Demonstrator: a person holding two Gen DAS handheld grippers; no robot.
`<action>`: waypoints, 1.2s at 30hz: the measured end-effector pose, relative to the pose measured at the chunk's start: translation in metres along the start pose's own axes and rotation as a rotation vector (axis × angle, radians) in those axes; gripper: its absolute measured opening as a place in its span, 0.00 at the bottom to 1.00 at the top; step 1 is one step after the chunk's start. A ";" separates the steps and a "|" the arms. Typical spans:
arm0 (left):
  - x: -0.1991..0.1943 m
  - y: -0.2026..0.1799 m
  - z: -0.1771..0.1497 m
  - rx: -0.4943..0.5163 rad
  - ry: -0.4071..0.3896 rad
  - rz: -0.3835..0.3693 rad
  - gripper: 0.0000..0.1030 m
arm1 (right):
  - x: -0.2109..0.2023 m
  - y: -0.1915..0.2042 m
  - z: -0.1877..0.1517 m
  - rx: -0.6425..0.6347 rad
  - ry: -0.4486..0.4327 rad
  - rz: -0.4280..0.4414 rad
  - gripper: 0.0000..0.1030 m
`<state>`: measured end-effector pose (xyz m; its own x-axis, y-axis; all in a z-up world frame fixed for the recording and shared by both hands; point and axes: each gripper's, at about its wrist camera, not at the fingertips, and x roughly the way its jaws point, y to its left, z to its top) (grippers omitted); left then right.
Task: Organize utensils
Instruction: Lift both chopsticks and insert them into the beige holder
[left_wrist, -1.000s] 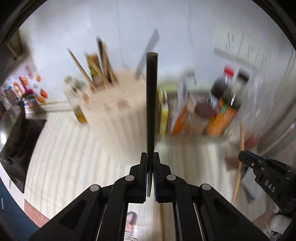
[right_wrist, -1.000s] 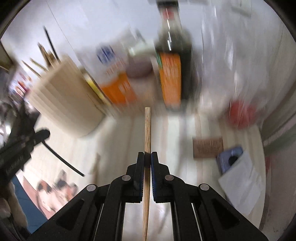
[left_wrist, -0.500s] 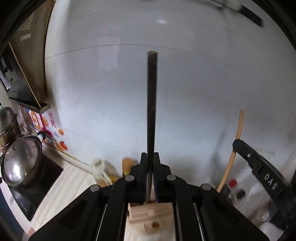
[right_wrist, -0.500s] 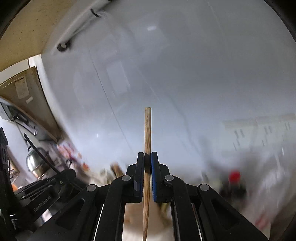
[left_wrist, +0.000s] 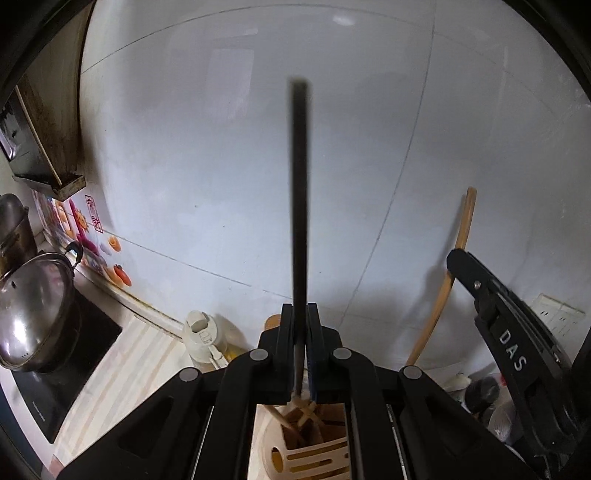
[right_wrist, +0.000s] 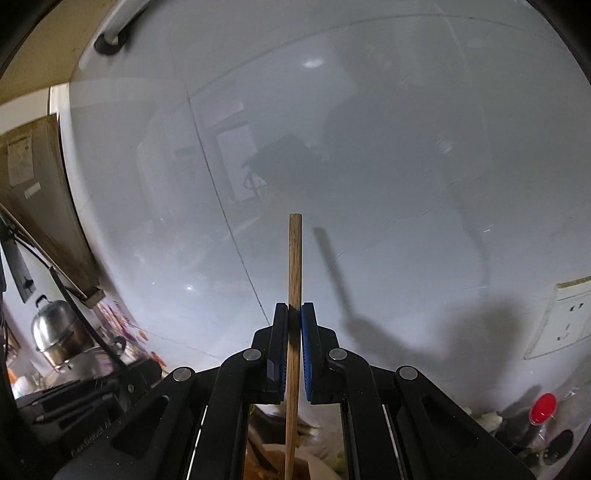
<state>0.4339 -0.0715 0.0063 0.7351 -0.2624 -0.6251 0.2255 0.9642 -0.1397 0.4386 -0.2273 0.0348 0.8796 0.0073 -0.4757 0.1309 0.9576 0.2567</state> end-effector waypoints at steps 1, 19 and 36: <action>0.001 0.001 -0.001 -0.003 0.003 -0.004 0.04 | 0.004 0.002 -0.003 -0.009 -0.009 -0.008 0.07; -0.025 0.002 -0.006 -0.032 -0.007 -0.063 0.03 | 0.008 0.006 -0.021 -0.027 -0.051 -0.001 0.07; -0.030 0.003 -0.008 -0.021 -0.002 -0.056 0.03 | 0.008 0.000 -0.030 -0.006 -0.037 0.006 0.07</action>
<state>0.4075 -0.0603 0.0182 0.7231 -0.3159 -0.6143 0.2525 0.9486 -0.1906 0.4320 -0.2184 0.0052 0.8969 0.0025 -0.4423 0.1230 0.9592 0.2547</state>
